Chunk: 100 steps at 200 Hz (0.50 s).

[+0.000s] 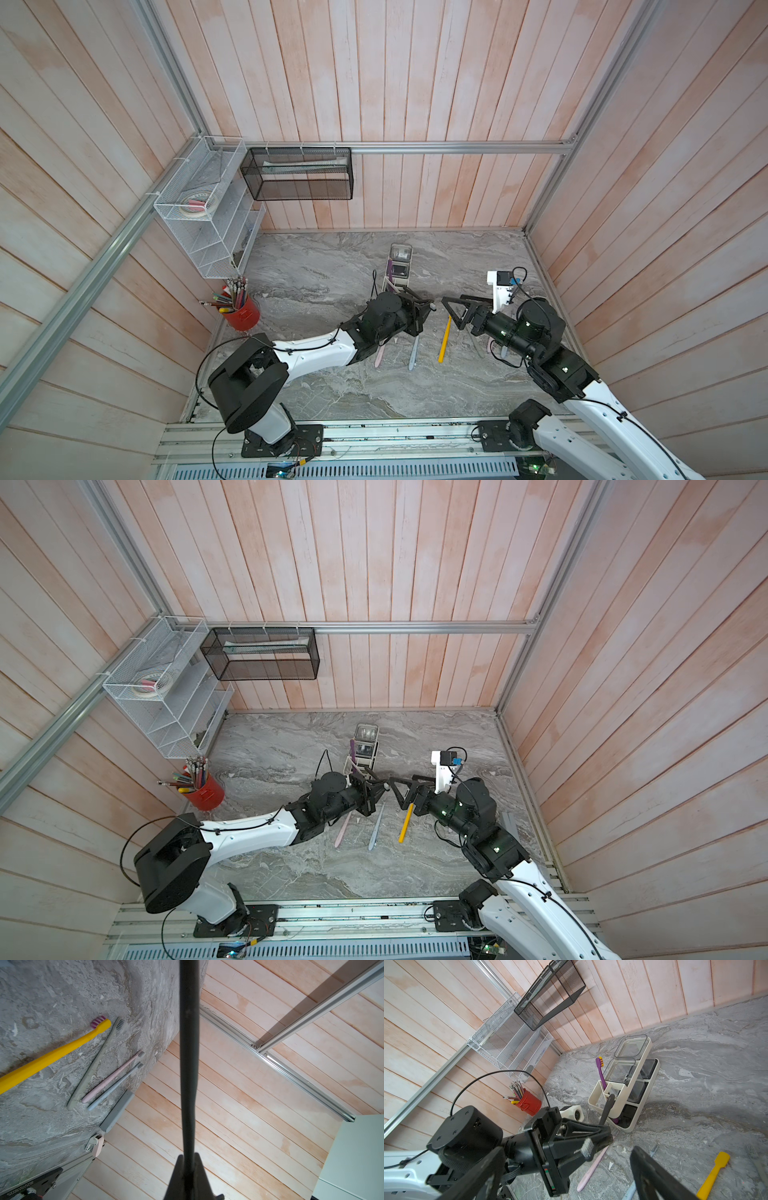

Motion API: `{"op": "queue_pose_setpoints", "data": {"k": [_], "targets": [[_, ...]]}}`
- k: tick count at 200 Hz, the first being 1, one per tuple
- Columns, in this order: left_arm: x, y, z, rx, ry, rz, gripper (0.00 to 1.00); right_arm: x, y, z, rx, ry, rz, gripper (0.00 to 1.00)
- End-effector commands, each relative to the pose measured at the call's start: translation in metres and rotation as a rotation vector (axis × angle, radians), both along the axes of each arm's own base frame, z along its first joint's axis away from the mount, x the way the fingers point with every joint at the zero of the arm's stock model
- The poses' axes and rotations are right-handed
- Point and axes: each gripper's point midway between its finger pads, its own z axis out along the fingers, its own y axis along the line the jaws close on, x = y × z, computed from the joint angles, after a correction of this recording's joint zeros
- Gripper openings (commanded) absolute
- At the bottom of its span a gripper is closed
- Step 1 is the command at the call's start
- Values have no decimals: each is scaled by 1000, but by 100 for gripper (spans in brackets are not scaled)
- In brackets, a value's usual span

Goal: Place the toothbrush into the toothbrush holder
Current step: Place the toothbrush in the toothbrush holder.

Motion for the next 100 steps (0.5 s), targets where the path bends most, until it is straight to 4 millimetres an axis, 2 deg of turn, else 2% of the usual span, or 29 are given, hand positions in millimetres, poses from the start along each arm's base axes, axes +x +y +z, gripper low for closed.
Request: {"op": "queue_pose_setpoints", "data": {"k": [1,26,36,67,100], "targets": [[4,-6,15,-68,76,5,0,-2,-2,-3,1,8,-1,96],[2,3,8,-73,85,38,0,-2,-3,-5,-1,7,-4,96],[2,4,11,-73,81,40,0,-3,-3,-5,1,6,-4,96],[0,-2,22,-77,62,12,0,-2,-2,-8,-2,12,-1,96],[-10,-5,18,-83,79,3,0,-3,-2,-6,3,10,1,96]]}}
